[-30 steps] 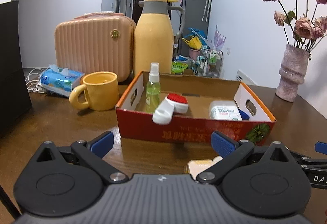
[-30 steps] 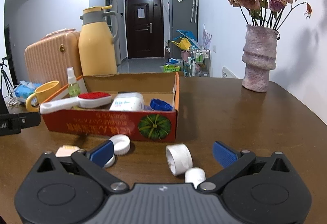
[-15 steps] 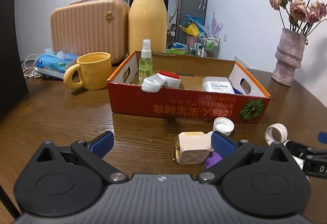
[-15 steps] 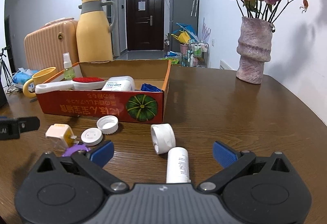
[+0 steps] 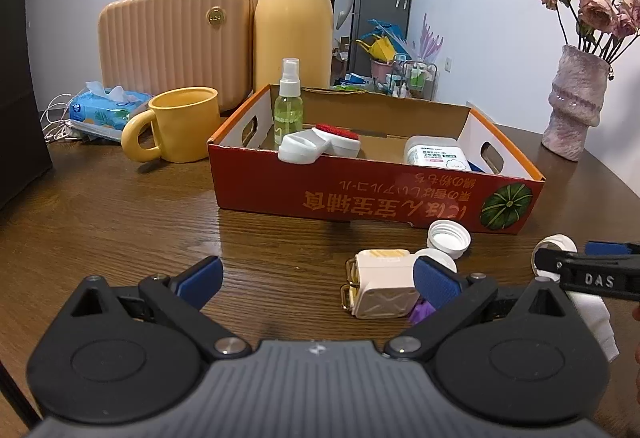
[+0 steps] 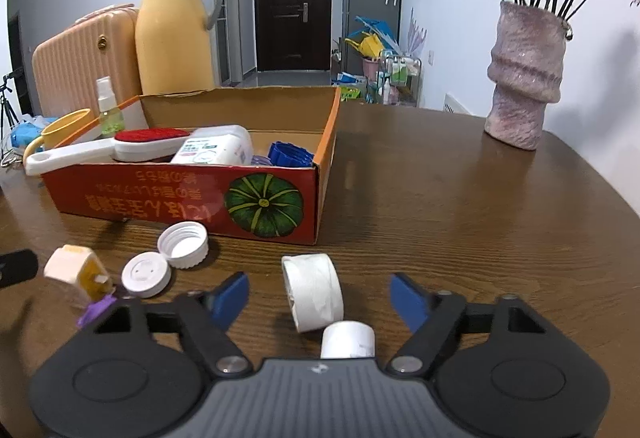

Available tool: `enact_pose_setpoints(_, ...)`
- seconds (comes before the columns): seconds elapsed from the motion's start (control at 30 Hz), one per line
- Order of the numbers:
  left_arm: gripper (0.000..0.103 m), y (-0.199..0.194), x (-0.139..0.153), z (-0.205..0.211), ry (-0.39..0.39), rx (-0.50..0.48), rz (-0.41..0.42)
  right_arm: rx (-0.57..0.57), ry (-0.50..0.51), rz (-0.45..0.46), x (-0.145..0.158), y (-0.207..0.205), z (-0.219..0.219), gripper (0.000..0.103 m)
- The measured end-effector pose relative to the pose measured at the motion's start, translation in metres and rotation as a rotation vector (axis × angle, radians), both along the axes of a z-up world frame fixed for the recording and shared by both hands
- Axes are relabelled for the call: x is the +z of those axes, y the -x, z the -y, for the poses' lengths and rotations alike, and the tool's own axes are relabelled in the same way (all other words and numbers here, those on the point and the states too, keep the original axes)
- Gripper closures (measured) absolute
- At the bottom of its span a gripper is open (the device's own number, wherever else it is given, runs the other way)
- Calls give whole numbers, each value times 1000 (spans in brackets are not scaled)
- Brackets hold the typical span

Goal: Organize rigid objects
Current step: 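Grasp the white roll with the right gripper, then grasp the beige square plug with the left gripper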

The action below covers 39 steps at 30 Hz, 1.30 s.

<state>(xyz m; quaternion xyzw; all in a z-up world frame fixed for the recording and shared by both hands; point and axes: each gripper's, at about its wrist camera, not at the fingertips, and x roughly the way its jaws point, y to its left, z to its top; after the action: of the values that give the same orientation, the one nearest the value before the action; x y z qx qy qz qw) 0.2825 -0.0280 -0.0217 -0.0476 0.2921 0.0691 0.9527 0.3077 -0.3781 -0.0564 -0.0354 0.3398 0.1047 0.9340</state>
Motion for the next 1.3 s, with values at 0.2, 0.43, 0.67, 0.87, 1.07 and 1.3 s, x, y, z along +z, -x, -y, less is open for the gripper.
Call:
enact_pose_setpoints(0.2,0,-5,-2,1,0,4,-9,9,-33,-21,-8,-10,3,72)
enact_pose_setpoints(0.43,0,-12,-6,2,-3,14,-21,18,-90,28,-1,-3,8,79)
enact_pose_setpoints(0.67,0,-16,-9,10,-7,4,-30,-9,-137,96,9,9,14,79)
enact_pose_setpoints(0.87,0,-25,-15,21,-11,-15,-56,-17,-159,134,16,19,18,79)
enact_pose_setpoints(1.07,0,-36,-22,28,-15,-21,-84,-9,-162,154,19,26,16,79)
enact_pose_setpoints(1.3,0,-42,-26,26,-7,-14,-93,-3,-157,149,17,29,12,79)
